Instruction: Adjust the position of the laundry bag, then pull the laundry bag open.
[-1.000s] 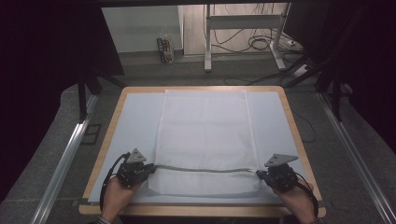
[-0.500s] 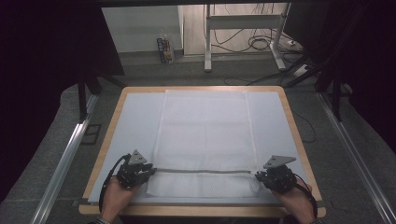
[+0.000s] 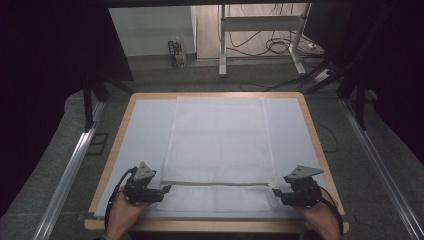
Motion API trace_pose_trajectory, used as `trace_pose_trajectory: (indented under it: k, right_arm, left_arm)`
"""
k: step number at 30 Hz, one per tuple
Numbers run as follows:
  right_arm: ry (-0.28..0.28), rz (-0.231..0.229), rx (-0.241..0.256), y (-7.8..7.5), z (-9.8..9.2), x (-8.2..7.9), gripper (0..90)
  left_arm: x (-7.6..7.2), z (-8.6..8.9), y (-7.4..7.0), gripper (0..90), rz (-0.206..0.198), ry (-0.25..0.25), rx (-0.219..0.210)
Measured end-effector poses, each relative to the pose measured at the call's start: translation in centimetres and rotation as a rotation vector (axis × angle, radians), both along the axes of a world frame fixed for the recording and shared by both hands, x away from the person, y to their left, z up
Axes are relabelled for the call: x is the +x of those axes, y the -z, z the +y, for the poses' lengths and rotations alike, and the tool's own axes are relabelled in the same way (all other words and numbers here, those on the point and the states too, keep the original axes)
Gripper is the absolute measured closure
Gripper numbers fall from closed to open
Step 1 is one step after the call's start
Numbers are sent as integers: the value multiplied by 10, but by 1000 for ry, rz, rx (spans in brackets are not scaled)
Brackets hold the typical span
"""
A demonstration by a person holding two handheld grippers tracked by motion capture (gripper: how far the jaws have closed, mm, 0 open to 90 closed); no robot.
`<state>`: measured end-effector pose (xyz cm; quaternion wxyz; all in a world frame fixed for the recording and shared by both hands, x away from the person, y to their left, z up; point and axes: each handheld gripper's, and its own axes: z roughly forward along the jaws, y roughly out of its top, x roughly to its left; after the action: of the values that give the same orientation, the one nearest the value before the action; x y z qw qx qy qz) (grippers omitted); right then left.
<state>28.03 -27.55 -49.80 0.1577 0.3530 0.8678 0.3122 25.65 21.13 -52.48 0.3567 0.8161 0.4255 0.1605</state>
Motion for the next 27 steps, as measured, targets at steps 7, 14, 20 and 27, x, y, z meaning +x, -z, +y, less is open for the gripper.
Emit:
trace_pose_trajectory:
  k: [7,14,20,27]
  right_arm:
    - [-1,-15,31,0,-1,2,267]
    - [1,-21,30,0,0,2,273]
    - [29,15,26,3,-1,3,333]
    - [-2,32,5,11,6,6,266]
  left_arm:
    - [0,0,-1,94,-19,-13,-4]
    - [1,-2,1,89,-15,-9,22]
    - [1,-4,2,93,-15,2,37]
    - [2,-5,3,95,-12,10,47]
